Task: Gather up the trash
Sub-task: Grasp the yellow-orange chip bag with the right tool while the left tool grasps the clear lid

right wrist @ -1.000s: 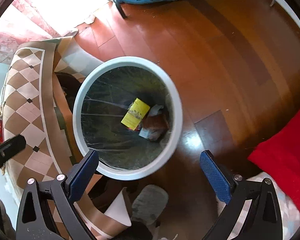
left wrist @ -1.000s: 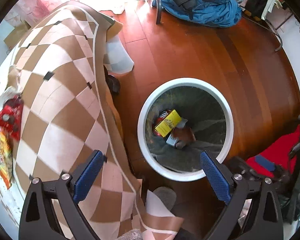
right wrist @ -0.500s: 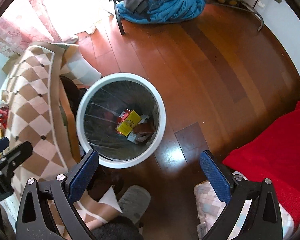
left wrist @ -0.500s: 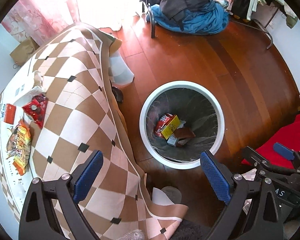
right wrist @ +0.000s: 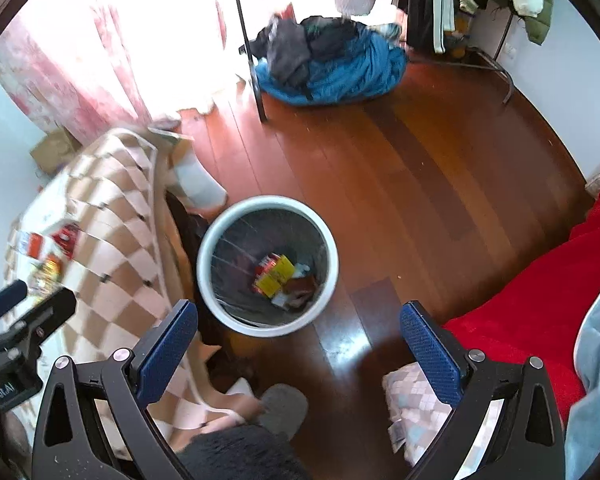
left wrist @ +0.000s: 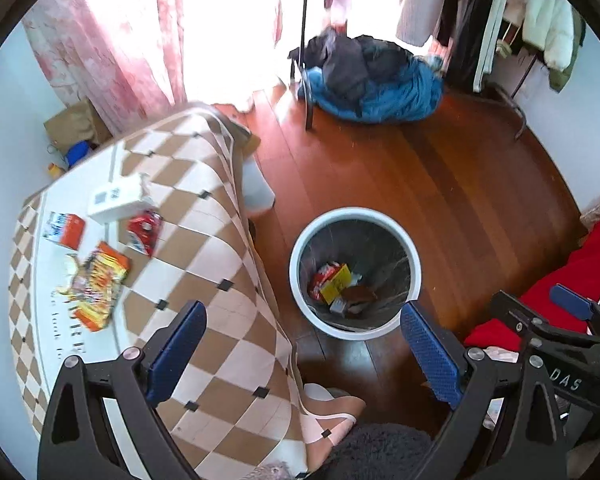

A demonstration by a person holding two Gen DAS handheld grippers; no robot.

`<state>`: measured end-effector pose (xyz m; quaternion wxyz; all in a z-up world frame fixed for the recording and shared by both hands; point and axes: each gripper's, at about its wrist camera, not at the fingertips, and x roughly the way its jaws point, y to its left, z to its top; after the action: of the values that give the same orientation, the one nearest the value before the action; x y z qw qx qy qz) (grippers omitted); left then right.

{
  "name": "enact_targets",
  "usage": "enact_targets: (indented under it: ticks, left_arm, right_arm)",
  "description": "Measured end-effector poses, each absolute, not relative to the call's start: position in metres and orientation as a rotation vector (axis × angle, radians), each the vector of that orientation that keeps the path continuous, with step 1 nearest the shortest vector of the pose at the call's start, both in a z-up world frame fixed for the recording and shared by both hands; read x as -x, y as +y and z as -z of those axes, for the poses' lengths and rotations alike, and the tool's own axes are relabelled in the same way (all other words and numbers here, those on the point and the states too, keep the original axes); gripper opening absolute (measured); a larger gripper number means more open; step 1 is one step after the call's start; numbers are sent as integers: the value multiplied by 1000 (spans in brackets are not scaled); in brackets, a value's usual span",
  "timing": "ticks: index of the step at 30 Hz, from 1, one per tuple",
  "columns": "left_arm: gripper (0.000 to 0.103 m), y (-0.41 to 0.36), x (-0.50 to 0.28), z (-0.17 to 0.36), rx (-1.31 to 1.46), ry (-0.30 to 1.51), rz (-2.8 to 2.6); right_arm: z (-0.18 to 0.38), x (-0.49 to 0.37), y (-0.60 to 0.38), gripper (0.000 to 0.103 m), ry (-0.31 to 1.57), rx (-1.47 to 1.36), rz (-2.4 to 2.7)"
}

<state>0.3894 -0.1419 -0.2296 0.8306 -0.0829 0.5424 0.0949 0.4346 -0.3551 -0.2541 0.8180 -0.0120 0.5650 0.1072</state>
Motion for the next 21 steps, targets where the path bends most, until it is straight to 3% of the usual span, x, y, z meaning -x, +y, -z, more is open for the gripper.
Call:
enact_targets:
  ticks: [12,21]
  left_arm:
    - [99,-71,-298,168,247,1006,-331]
    - [99,77,-200,242,332,1115,-729]
  right_arm:
    - [175,-375,-302,102,1121,-104,-379]
    - [242,-348,-145,102,1313,-71,-551]
